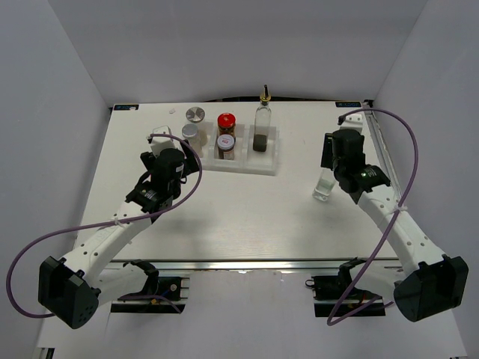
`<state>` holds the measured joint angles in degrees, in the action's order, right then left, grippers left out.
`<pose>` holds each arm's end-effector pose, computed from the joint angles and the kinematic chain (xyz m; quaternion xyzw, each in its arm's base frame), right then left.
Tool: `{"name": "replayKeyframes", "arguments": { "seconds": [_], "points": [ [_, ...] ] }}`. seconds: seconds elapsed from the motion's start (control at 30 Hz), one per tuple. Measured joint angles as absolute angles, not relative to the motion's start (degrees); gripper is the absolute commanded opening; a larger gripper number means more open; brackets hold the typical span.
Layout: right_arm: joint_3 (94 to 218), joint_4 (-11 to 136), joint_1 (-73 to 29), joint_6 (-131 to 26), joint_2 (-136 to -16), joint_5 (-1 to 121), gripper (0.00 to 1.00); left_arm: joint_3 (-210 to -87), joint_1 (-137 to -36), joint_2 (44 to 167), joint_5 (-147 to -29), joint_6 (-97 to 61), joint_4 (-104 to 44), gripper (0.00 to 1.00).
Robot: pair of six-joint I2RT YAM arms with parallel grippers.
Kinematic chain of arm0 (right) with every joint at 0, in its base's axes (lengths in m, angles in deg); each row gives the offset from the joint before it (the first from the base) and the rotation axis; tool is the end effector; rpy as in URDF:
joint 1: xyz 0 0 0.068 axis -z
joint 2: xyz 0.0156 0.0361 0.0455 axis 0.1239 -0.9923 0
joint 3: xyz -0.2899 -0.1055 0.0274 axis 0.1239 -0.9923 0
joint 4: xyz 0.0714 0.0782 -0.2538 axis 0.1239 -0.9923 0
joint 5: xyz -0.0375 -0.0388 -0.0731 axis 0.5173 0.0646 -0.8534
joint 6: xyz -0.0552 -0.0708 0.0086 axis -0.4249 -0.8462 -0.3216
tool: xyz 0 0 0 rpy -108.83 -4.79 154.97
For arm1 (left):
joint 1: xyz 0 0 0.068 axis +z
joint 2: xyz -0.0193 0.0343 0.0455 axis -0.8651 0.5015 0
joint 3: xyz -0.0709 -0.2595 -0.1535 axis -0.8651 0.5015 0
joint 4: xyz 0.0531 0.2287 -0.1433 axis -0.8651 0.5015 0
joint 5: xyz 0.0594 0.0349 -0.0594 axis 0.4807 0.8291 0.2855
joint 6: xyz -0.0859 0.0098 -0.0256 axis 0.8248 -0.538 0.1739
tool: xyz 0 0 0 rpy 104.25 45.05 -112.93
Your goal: Organize the condiment bottles
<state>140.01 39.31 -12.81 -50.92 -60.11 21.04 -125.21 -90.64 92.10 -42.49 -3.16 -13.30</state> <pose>0.2798 0.0575 0.3525 0.0497 0.8414 -0.1040 0.5279 0.2532 -0.0942 0.3188 -0.1319 0.8147 0.0033 0.5647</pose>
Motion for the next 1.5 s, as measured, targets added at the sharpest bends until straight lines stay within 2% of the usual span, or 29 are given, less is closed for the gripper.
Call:
{"name": "replayKeyframes", "arguments": {
  "seconds": [0.03,0.13,0.17,0.27,0.37,0.57,1.0,1.27,1.5],
  "points": [
    [139.0,40.5,-12.8,-50.9,-59.8,21.0,0.57,-125.2,-90.6,92.1,-42.5,-3.2,-13.3,0.98],
    [136.9,43.6,-12.8,-51.2,-58.6,21.3,0.33,-125.2,-90.6,92.1,-42.5,-3.2,-13.3,0.98],
    [136.5,44.6,-12.8,-51.0,-58.3,21.8,0.21,-125.2,-90.6,92.1,-42.5,-3.2,-13.3,0.98],
    [135.7,45.7,-12.8,-52.0,-57.8,22.1,0.08,-125.2,-90.6,92.1,-42.4,-3.2,-13.3,0.98],
    [135.7,45.9,-12.8,-52.9,-57.8,23.0,0.0,-125.2,-90.6,92.1,-42.4,-3.2,-13.3,0.98],
    [137.8,44.9,-12.8,-55.3,-58.2,30.1,0.0,-125.2,-90.6,92.1,-42.4,-3.1,-13.3,0.98],
    [153.7,45.1,-15.6,-58.2,-66.5,57.8,0.0,-125.2,-90.6,92.1,-42.4,-3.2,-13.3,0.98],
    [164.1,49.1,-21.5,-58.4,-79.6,57.5,0.0,-125.2,-90.6,92.1,-41.8,-3.2,-13.3,0.98],
    [167.2,54.9,-22.4,-60.0,-87.4,52.6,0.0,-125.2,-90.6,92.2,-41.1,-3.2,-13.3,0.98]
  ]
}}
